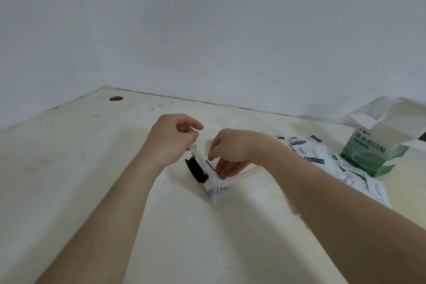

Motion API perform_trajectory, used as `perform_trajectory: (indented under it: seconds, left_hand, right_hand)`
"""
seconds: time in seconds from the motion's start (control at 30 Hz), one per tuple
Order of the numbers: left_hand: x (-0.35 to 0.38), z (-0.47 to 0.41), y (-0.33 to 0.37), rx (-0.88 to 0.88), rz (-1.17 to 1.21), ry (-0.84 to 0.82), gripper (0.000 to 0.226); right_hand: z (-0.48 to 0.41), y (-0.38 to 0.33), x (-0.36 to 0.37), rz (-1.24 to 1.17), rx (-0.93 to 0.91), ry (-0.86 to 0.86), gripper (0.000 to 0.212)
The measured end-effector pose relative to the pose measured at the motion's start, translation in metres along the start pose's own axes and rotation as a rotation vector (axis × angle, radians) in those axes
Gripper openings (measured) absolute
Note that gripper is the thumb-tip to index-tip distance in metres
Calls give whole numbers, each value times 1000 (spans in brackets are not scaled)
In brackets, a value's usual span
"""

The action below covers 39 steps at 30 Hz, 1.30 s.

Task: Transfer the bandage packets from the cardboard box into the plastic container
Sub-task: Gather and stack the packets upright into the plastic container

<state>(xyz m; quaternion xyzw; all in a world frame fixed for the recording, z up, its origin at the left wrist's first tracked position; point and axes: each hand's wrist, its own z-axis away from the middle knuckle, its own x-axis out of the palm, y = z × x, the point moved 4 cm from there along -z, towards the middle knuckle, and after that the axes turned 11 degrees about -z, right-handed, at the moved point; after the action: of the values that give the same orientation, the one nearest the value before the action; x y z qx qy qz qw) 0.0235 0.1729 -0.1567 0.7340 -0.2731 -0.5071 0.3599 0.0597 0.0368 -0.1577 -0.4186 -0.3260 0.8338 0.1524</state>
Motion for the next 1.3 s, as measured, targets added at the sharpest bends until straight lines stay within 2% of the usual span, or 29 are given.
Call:
perform_trajectory:
  seconds: [0.17, 0.23, 0.33, 0.4, 0.47, 0.57, 0.67, 0.7, 0.77, 0.83, 0.9, 0.97, 1.03, 1.3]
  left_hand:
    - [3, -2, -2, -7, -20, 72, 22]
    - [4, -1, -1, 16, -81, 110, 22]
    - [-5, 9, 17, 179, -260, 319, 24]
    - [-7, 22, 40, 329, -246, 386, 27]
    - [-1, 35, 62, 410, -224, 321, 28]
    - [32, 54, 96, 449, -238, -1, 27]
    - [90, 75, 123, 540, -458, -269, 24]
    - [110, 81, 127, 582, -548, -305, 22]
    - [151, 88, 134, 622, -721, -325, 23]
    - [181, 84, 136, 578, -860, -282, 31]
    - [196, 78, 136, 514, -949, -224, 39]
    - [204, 76, 137, 496, -992, -198, 36]
    - [202, 76, 136, 500, -973, -167, 28]
    - [186, 70, 128, 464, -634, -125, 25]
  right_hand:
    - [2, -3, -1, 42, -52, 45, 26]
    - [10, -6, -10, 109, -131, 132, 27]
    - [38, -5, -41, 58, -285, 317, 20]
    - [65, 9, -67, -46, -347, 411, 16]
    - [89, 30, -91, -85, -357, 475, 15]
    - [113, 77, -117, -1, -265, 549, 12]
    - [118, 128, -124, 127, -170, 517, 1]
    - [115, 140, -121, 173, -148, 487, 8]
    - [114, 163, -116, 234, -101, 437, 28]
    - [114, 176, -113, 245, -93, 426, 42]
    - [111, 185, -110, 218, -119, 444, 47]
    - [109, 192, -108, 180, -167, 492, 48]
    - [108, 199, -105, 155, -216, 551, 49]
    - [102, 207, -101, 38, -294, 694, 48]
